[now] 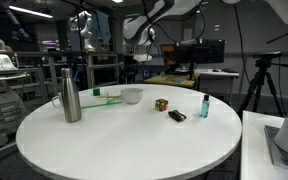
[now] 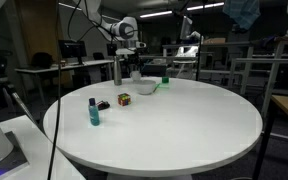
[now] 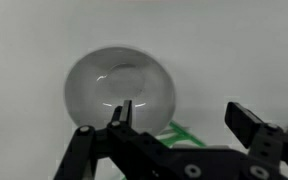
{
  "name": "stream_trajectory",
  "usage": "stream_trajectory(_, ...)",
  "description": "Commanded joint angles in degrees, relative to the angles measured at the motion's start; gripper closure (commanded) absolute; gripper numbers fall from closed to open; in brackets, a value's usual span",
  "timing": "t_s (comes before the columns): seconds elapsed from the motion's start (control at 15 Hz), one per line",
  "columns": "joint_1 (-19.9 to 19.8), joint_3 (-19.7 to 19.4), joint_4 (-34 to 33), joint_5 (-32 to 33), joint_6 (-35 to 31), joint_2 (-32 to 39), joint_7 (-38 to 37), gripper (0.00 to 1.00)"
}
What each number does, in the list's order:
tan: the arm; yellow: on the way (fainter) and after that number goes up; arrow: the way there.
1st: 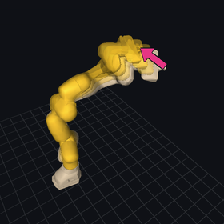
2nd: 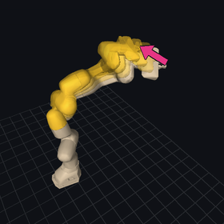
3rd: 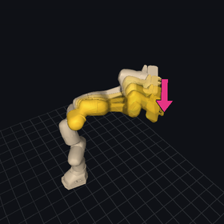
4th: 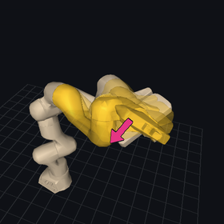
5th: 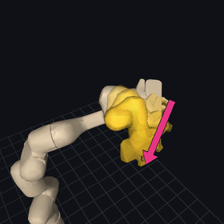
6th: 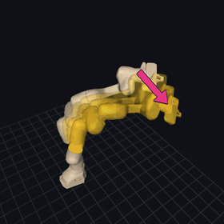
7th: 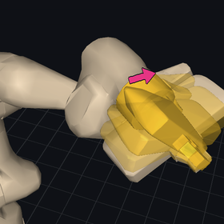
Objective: Move the bowl to the right and put the rubik's cube inside it
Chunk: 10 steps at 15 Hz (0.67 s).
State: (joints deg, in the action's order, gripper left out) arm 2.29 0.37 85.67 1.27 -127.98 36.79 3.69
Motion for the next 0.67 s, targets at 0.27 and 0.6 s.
stream_trajectory(0.27, 1.21, -2.21, -3.91, 0.93, -0.92, 6.54, -10.16, 0.00)
stream_trajectory(0.6, 1.83, -2.33, -5.25, 0.86, 0.44, 8.65, -12.00, 0.00)
